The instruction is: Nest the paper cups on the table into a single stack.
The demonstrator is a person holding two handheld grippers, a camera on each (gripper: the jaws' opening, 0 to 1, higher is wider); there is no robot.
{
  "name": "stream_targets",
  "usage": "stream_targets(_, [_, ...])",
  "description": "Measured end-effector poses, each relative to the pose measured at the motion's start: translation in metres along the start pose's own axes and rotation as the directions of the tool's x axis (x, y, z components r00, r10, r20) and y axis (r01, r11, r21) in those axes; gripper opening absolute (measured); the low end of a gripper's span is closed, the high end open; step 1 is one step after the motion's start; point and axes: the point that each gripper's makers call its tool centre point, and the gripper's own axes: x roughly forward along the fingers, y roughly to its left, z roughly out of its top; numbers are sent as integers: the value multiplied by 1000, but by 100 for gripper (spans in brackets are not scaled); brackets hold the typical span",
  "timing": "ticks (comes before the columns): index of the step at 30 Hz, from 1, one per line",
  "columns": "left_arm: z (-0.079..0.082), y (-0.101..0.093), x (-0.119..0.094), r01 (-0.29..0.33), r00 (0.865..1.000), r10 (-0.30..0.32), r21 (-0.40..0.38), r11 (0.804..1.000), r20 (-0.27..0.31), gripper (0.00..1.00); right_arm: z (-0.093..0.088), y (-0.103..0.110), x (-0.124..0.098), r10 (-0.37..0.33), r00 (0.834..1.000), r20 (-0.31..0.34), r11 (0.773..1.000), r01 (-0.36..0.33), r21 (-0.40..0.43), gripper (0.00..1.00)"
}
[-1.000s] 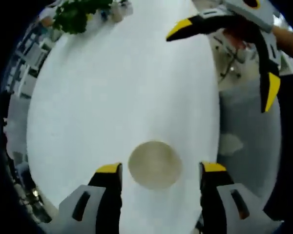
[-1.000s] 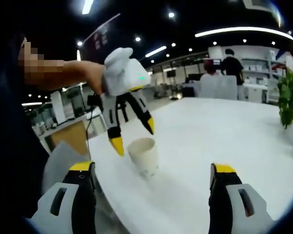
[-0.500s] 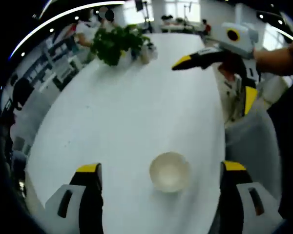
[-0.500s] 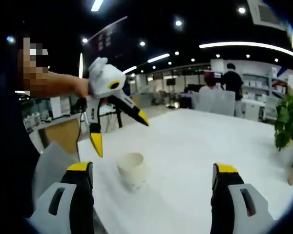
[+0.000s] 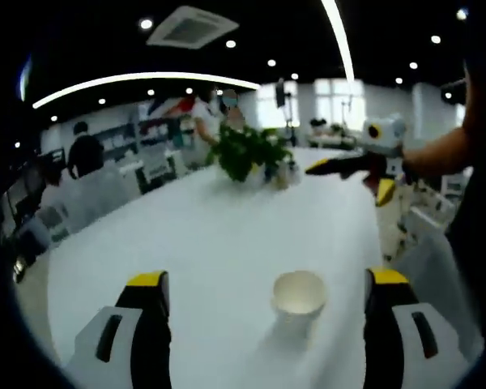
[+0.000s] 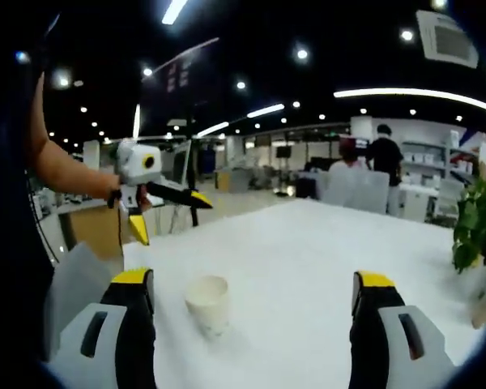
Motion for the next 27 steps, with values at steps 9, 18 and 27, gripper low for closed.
stream_targets(9, [-21, 8, -26, -83, 993, 90, -87, 993, 79, 100, -7, 4, 9, 11, 1000, 7, 1000, -11, 2, 100])
stream_targets(18, [-50, 3, -21, -78, 995, 80, -44, 996, 52, 100, -24, 9, 17, 23, 999, 36, 999, -23, -23, 100])
stream_targets(27, [-76, -18, 8, -5, 998, 7, -27, 1000, 60, 96, -57, 19, 33, 45, 999, -2, 999, -45, -25, 100])
